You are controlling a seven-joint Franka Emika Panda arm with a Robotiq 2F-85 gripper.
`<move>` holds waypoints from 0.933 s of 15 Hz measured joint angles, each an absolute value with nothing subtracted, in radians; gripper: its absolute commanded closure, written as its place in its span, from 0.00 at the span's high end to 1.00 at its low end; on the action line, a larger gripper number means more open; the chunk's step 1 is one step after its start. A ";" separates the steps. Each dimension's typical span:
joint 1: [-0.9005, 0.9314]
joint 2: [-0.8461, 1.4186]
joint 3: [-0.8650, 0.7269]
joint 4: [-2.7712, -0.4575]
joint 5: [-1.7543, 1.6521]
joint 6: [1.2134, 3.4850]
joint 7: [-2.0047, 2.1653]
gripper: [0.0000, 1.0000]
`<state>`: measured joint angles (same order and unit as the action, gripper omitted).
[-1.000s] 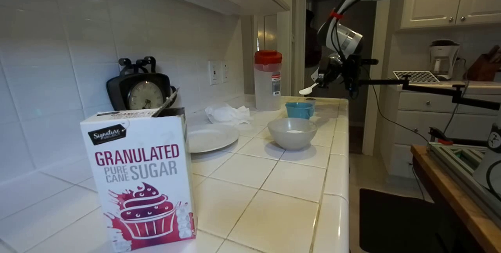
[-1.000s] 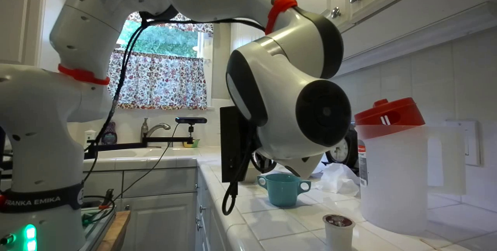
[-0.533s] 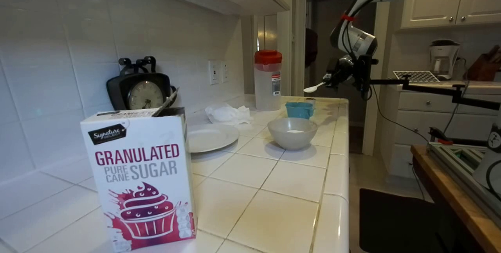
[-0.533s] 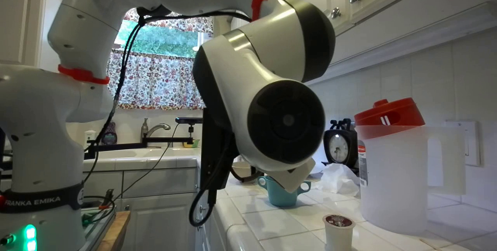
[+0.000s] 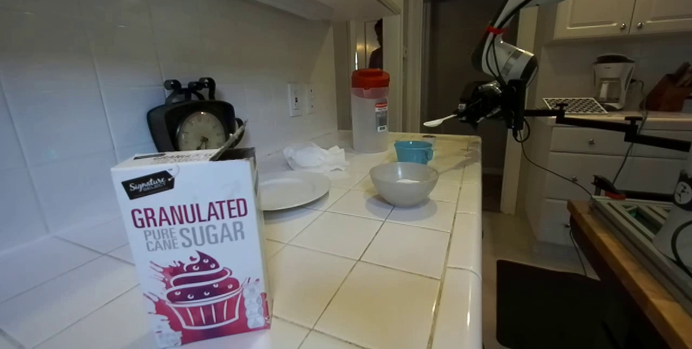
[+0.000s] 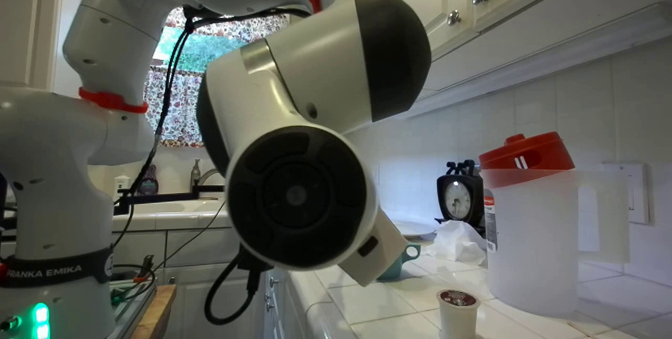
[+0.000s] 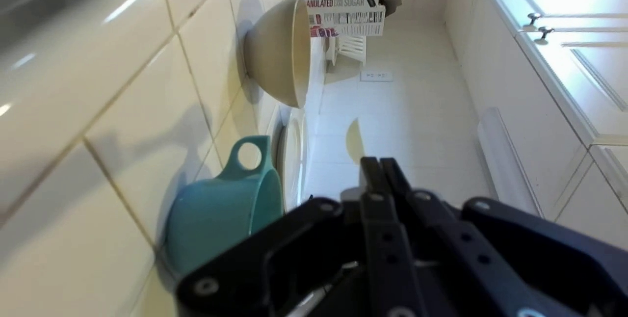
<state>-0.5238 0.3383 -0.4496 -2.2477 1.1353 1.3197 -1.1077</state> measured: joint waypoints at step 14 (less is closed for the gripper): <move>-0.571 0.338 -0.483 -2.236 1.191 1.320 -1.106 0.01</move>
<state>-0.5715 0.3380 -0.4832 -2.2363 1.1906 1.3197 -1.1060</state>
